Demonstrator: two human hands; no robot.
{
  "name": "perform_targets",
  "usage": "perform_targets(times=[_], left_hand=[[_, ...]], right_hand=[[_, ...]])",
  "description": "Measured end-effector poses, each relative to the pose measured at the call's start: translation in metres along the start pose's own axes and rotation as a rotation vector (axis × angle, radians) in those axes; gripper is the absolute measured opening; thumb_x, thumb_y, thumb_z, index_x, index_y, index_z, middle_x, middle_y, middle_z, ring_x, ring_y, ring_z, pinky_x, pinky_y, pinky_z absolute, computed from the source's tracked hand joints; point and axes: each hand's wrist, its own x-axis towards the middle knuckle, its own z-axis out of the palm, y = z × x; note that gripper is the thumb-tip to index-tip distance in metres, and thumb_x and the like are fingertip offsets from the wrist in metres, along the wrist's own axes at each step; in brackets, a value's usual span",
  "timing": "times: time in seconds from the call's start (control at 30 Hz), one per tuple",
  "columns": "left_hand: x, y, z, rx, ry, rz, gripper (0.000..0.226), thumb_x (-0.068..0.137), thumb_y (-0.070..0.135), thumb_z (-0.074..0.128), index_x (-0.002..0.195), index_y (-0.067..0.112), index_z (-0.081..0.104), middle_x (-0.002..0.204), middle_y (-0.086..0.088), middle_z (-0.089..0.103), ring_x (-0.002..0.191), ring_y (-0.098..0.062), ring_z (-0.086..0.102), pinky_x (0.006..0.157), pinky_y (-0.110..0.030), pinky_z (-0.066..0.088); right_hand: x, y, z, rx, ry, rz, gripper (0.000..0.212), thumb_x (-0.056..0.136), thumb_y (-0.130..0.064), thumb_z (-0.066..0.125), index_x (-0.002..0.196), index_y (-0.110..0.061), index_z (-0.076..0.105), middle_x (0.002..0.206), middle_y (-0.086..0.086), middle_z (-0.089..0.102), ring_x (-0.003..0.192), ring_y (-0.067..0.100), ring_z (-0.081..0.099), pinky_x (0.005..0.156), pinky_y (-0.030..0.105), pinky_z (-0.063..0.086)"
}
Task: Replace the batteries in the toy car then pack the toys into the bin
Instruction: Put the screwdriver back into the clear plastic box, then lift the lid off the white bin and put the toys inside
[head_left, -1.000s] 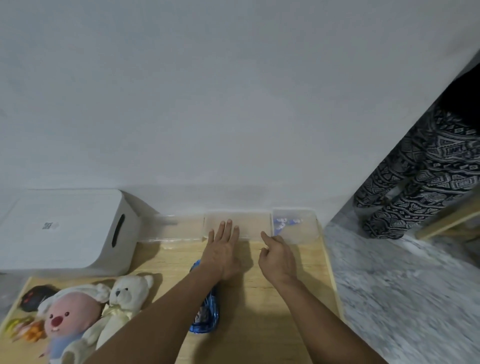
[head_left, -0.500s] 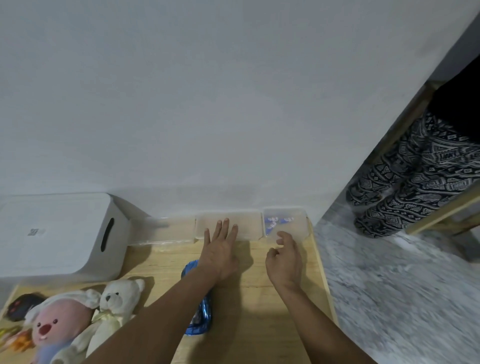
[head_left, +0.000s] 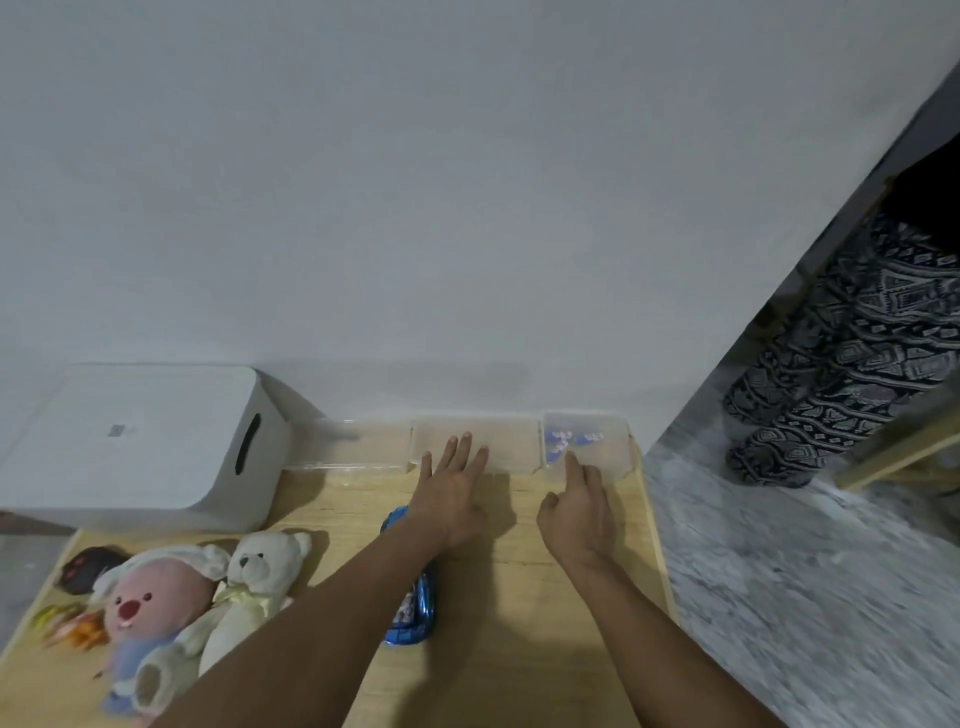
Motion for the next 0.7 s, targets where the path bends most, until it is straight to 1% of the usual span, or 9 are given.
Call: perform_targets(times=[0.1, 0.2, 0.3, 0.37, 0.43, 0.53, 0.6, 0.63, 0.7], left_hand=[[-0.017, -0.014, -0.001, -0.04, 0.061, -0.055, 0.085, 0.089, 0.028, 0.06, 0.155, 0.017, 0.008, 0.163, -0.007, -0.003, 0.15, -0.025, -0.005, 0.12, -0.048, 0.001], [-0.041, -0.034, -0.002, -0.154, 0.15, -0.126, 0.07, 0.09, 0.02, 0.053, 0.153, 0.016, 0.022, 0.162, -0.006, 0.016, 0.15, -0.024, 0.005, 0.121, -0.046, 0.004], [-0.066, -0.056, -0.004, -0.215, 0.285, -0.174, 0.056, 0.09, 0.016, 0.053, 0.145, 0.012, 0.041, 0.152, -0.008, 0.039, 0.145, -0.026, 0.026, 0.119, -0.04, 0.019], [-0.082, -0.07, -0.005, -0.273, 0.372, -0.214, 0.048, 0.088, 0.012, 0.056, 0.136, 0.007, 0.053, 0.14, -0.01, 0.054, 0.133, -0.027, 0.044, 0.111, -0.031, 0.031], [-0.098, -0.085, -0.005, -0.325, 0.41, -0.283, 0.044, 0.087, 0.013, 0.056, 0.131, 0.009, 0.058, 0.133, -0.009, 0.06, 0.124, -0.025, 0.053, 0.103, -0.028, 0.037], [-0.119, -0.109, -0.004, -0.361, 0.479, -0.365, 0.038, 0.088, 0.016, 0.056, 0.124, 0.013, 0.065, 0.126, -0.006, 0.065, 0.117, -0.023, 0.058, 0.098, -0.027, 0.041], [-0.131, -0.125, -0.005, -0.363, 0.523, -0.409, 0.033, 0.087, 0.016, 0.056, 0.118, 0.015, 0.069, 0.12, -0.004, 0.068, 0.111, -0.023, 0.062, 0.093, -0.028, 0.044], [-0.135, -0.136, -0.005, -0.362, 0.541, -0.427, 0.03, 0.087, 0.017, 0.055, 0.112, 0.016, 0.071, 0.114, -0.004, 0.071, 0.105, -0.024, 0.064, 0.088, -0.029, 0.047], [-0.145, -0.155, -0.009, -0.379, 0.603, -0.478, 0.023, 0.081, 0.018, 0.054, 0.093, 0.015, 0.074, 0.096, -0.006, 0.073, 0.091, -0.028, 0.065, 0.076, -0.031, 0.05]], right_hand=[[-0.009, -0.013, 0.008, 0.103, 0.003, -0.058, 0.052, 0.084, -0.011, 0.059, 0.135, -0.013, 0.048, 0.125, 0.01, 0.052, 0.108, 0.032, 0.058, 0.082, 0.036, 0.048], [-0.019, -0.032, 0.018, 0.166, -0.092, -0.104, 0.044, 0.085, -0.012, 0.058, 0.129, -0.019, 0.054, 0.123, 0.004, 0.056, 0.099, 0.029, 0.062, 0.08, 0.034, 0.05], [-0.034, -0.055, 0.027, 0.215, -0.192, -0.173, 0.038, 0.087, -0.011, 0.058, 0.124, -0.018, 0.058, 0.116, 0.0, 0.061, 0.096, 0.024, 0.062, 0.083, 0.033, 0.052], [-0.044, -0.071, 0.036, 0.227, -0.251, -0.225, 0.034, 0.087, -0.012, 0.059, 0.12, -0.017, 0.061, 0.11, -0.001, 0.064, 0.097, 0.022, 0.063, 0.085, 0.032, 0.052], [-0.055, -0.09, 0.046, 0.223, -0.314, -0.261, 0.03, 0.087, -0.014, 0.057, 0.117, -0.019, 0.063, 0.107, -0.003, 0.067, 0.098, 0.021, 0.064, 0.087, 0.032, 0.052], [-0.072, -0.122, 0.057, 0.249, -0.381, -0.293, 0.029, 0.086, -0.018, 0.056, 0.113, -0.023, 0.065, 0.103, -0.003, 0.07, 0.097, 0.02, 0.065, 0.087, 0.033, 0.053], [-0.082, -0.143, 0.064, 0.253, -0.412, -0.312, 0.03, 0.084, -0.018, 0.056, 0.112, -0.023, 0.066, 0.103, -0.003, 0.07, 0.097, 0.02, 0.065, 0.087, 0.032, 0.052], [-0.087, -0.155, 0.066, 0.257, -0.423, -0.318, 0.03, 0.084, -0.016, 0.055, 0.112, -0.021, 0.067, 0.102, -0.002, 0.07, 0.096, 0.021, 0.065, 0.086, 0.032, 0.052], [-0.094, -0.178, 0.073, 0.286, -0.421, -0.341, 0.027, 0.084, -0.014, 0.053, 0.106, -0.014, 0.069, 0.098, 0.004, 0.071, 0.091, 0.024, 0.066, 0.081, 0.035, 0.054]])
